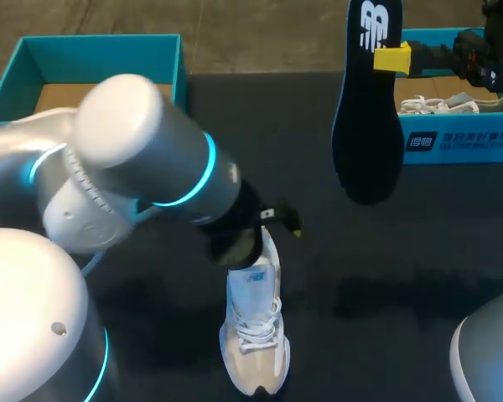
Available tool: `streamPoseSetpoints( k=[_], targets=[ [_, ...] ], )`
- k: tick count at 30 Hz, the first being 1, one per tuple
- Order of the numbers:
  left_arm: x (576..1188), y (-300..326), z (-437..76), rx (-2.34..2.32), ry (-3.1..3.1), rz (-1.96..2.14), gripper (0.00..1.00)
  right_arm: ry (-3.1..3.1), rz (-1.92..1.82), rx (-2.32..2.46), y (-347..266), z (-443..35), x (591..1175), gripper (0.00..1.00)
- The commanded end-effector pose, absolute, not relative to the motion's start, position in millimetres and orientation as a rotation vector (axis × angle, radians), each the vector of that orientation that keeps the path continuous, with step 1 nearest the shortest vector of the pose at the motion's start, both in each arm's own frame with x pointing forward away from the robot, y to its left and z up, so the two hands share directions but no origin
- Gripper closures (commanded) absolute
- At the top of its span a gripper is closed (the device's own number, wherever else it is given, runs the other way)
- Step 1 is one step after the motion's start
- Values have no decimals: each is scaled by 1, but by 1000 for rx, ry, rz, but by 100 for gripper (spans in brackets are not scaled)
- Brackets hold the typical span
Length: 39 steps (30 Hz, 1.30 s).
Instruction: Take the shoe out of the shoebox, open the shoe tongue, remove and reinsert the insole, then place the shoe into the shoebox
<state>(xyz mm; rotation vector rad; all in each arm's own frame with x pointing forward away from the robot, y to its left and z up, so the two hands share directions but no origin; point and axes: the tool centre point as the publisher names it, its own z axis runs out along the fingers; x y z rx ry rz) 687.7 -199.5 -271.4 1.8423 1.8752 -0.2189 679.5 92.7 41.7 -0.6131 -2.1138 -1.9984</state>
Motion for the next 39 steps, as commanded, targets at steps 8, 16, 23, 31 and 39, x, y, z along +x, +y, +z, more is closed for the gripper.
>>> streamPoseSetpoints(
  k=[8,16,23,31,39],
  targets=[
    [686,-143,-218,1546,1594,-527,0,-2115,-1994,-613,96,42,683,100],
    [687,-142,-213,1538,1584,-545,0,-2115,-1994,-613,96,42,683,100],
    [687,-142,-213,1538,1584,-545,0,-2115,-1994,-613,96,42,683,100],
    [688,-143,-207,1475,1437,-701,0,-2115,-1994,-613,96,42,683,100],
    [692,-143,-194,1459,1315,-754,0,-2115,-1994,-613,96,42,683,100]
  ],
)
